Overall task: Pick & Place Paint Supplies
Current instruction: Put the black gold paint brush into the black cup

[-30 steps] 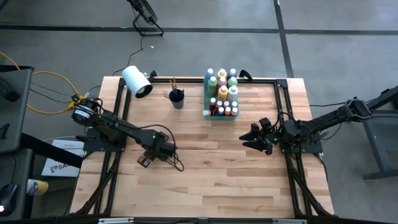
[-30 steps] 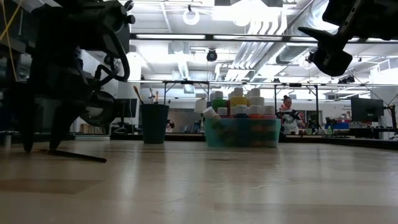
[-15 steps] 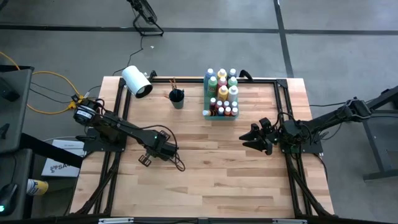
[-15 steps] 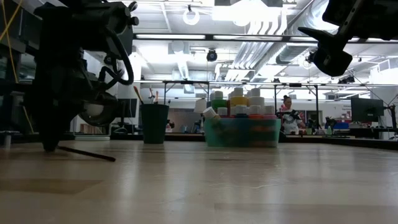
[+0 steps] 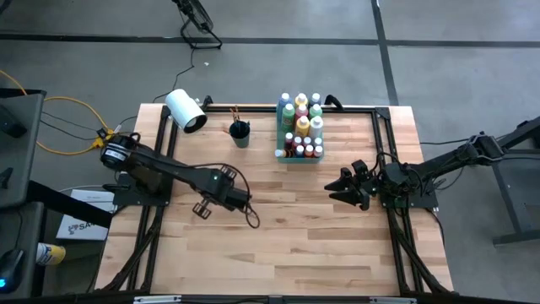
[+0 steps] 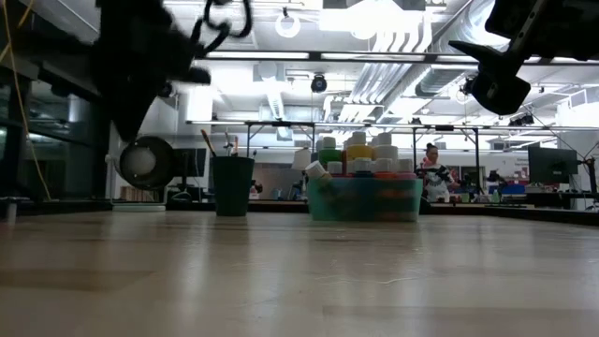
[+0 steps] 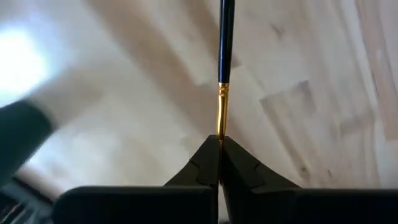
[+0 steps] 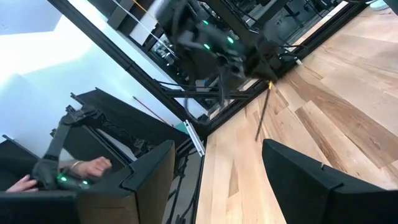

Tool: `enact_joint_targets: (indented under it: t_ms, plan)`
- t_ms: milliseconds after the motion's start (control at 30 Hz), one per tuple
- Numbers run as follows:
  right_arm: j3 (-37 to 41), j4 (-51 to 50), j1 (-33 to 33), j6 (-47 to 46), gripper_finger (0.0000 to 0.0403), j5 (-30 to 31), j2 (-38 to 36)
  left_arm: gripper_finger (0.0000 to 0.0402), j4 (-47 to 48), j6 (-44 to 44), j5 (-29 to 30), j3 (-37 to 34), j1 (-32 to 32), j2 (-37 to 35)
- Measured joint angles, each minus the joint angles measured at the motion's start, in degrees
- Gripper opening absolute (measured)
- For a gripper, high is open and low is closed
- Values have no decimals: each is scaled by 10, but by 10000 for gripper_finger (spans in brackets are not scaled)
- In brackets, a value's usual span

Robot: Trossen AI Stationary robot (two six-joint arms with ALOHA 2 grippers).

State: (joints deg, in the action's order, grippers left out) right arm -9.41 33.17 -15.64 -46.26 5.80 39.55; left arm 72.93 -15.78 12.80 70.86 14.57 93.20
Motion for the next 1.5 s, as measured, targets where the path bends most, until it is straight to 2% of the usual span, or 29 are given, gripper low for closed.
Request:
enact_joint_targets:
  t_ms: [267, 333, 467, 600, 867, 967, 1167, 1300, 1500]
  plan:
    - [0, 0, 0, 0, 237, 0, 0, 0, 175, 56, 99, 122, -39, -1]
    - [0, 0, 0, 0, 237, 0, 0, 0, 170, 56, 126, 141, -56, -2]
    - [0, 0, 0, 0, 237, 0, 0, 0, 170, 25, 130, 165, -92, -7]
    - [0, 0, 0, 0, 237, 0, 0, 0, 170, -19, 156, 168, -131, -5]
    - [0, 0, 0, 0, 237, 0, 0, 0, 171, -42, 227, 182, -215, -6]
    - [0, 0, 0, 0, 237, 0, 0, 0, 171, -75, 280, 184, -247, -5]
    - [0, 0, 0, 0, 237, 0, 0, 0, 172, -189, 426, 184, -297, 14]
    - [0, 0, 0, 0, 237, 0, 0, 0, 169, -266, 473, 184, -320, 32]
    - [0, 0, 0, 0, 237, 0, 0, 0, 148, -324, 538, 184, -348, 69]
